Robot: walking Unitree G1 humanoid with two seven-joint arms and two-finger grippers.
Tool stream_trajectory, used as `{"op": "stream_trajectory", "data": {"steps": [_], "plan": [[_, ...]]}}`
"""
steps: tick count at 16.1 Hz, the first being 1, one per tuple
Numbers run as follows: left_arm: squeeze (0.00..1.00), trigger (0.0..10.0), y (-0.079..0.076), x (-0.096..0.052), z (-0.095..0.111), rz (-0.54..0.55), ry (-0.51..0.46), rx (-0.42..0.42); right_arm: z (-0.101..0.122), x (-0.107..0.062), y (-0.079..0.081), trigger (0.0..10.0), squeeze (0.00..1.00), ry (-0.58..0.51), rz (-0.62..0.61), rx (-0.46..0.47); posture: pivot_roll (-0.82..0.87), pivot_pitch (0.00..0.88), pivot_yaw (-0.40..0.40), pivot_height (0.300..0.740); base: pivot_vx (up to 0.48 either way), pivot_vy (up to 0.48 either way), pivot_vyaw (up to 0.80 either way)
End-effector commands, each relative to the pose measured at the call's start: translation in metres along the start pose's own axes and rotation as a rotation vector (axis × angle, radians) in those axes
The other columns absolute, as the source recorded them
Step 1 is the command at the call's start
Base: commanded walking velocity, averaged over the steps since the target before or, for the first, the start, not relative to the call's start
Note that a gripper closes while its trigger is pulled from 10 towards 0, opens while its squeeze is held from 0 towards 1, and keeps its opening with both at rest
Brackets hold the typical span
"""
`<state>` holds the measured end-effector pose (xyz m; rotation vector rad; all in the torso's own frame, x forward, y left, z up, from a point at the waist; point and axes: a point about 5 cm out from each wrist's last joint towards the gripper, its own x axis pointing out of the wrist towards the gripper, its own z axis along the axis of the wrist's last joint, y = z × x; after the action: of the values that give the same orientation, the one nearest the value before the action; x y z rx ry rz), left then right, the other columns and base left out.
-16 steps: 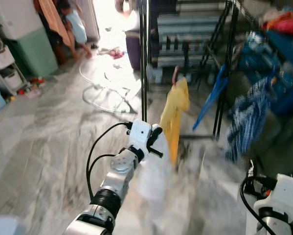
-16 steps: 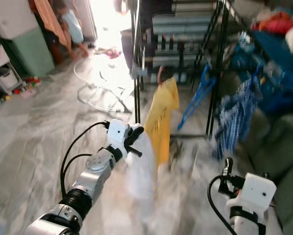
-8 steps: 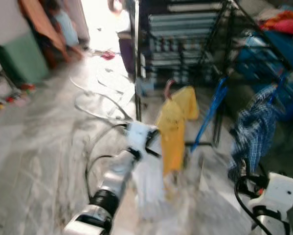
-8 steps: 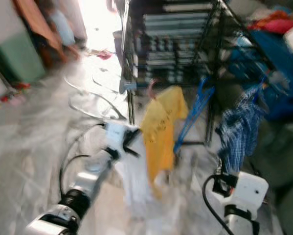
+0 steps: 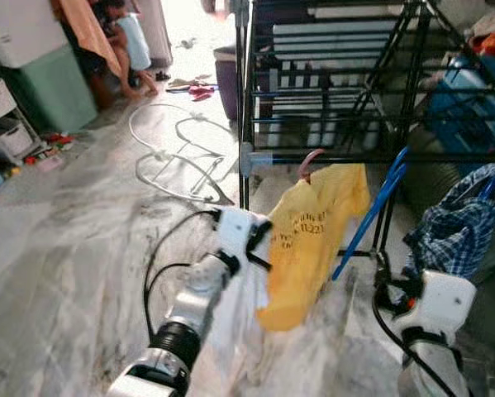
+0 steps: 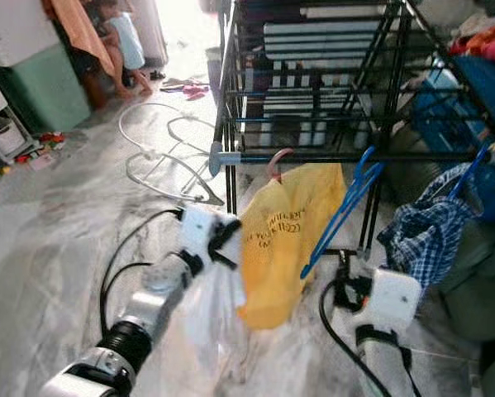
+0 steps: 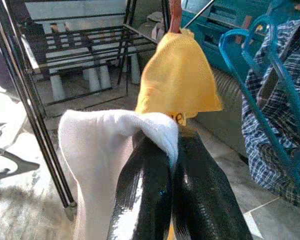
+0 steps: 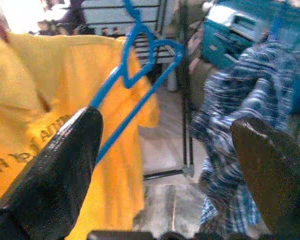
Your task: Hang hanger
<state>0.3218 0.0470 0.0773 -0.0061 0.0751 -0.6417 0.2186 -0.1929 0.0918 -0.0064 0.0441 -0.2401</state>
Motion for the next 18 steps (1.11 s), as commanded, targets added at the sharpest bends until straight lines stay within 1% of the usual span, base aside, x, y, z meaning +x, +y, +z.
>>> {"op": "stream_trajectory", "data": {"steps": [1,3,4,5,6,7,8,10,12,14,15,16,18], "plan": [[0.0,0.0,0.006,-0.002,0.006,0.0,-0.023,0.023,0.002,0.007,0.013,10.0,0.0,0.008,0.061,0.001,-0.05,0.066,0.035,0.74,0.0,0.0,0.0],[0.0,0.0,0.006,-0.003,0.006,-0.003,-0.024,0.023,0.005,0.017,0.019,10.0,0.0,0.008,0.076,0.015,-0.04,0.081,0.033,0.74,0.0,0.0,0.0],[0.0,0.0,0.007,-0.004,0.007,-0.003,-0.027,0.027,0.008,0.033,0.031,10.0,0.0,0.026,0.133,0.058,-0.03,0.094,0.03,0.74,0.0,0.0,0.0],[0.0,0.0,0.008,-0.006,0.007,-0.002,-0.03,0.029,0.01,0.044,0.039,10.0,0.0,0.036,0.17,0.076,-0.02,0.1,0.028,0.74,0.0,0.0,0.0],[0.0,0.0,0.009,-0.007,0.007,-0.001,-0.03,0.032,0.011,0.05,0.043,10.0,0.0,0.042,0.177,0.075,0.0,0.107,0.025,0.74,0.0,0.0,0.0],[0.0,0.0,0.01,-0.009,0.007,-0.001,-0.031,0.035,0.015,0.062,0.046,10.0,0.0,0.052,0.152,0.072,0.01,0.11,0.022,0.74,0.0,0.0,0.0],[0.0,0.0,0.011,-0.01,0.007,0.001,-0.032,0.035,0.015,0.074,0.047,10.0,0.0,0.091,0.137,0.09,0.02,0.115,0.02,0.74,0.0,0.0,0.0],[0.0,0.0,0.012,-0.011,0.007,0.002,-0.029,0.035,0.006,0.082,0.044,10.0,0.0,0.168,0.121,0.096,0.03,0.119,0.021,0.74,0.0,0.0,0.0],[0.0,0.0,0.011,-0.012,0.008,-0.004,-0.028,0.036,-0.005,0.089,0.037,10.0,0.0,0.233,0.097,0.14,0.03,0.124,0.024,0.74,0.0,0.0,0.0],[0.0,0.0,0.011,-0.012,0.008,-0.007,-0.025,0.036,-0.011,0.09,0.033,10.0,0.0,0.267,0.081,0.161,0.04,0.125,0.026,0.74,0.0,0.0,0.0],[0.0,0.0,0.01,-0.012,0.008,-0.011,-0.023,0.036,-0.018,0.091,0.026,10.0,0.0,0.297,0.057,0.169,0.04,0.125,0.028,0.74,0.0,0.0,0.0],[0.0,0.0,0.01,-0.012,0.009,-0.017,-0.023,0.035,-0.021,0.09,0.015,10.0,0.0,0.297,0.014,0.152,0.04,0.127,0.032,0.74,0.0,0.0,0.0],[0.0,0.0,0.01,-0.011,0.009,-0.018,-0.021,0.034,-0.017,0.087,0.011,10.0,0.0,0.274,0.018,0.126,0.03,0.126,0.035,0.74,0.0,0.0,0.0]]}}
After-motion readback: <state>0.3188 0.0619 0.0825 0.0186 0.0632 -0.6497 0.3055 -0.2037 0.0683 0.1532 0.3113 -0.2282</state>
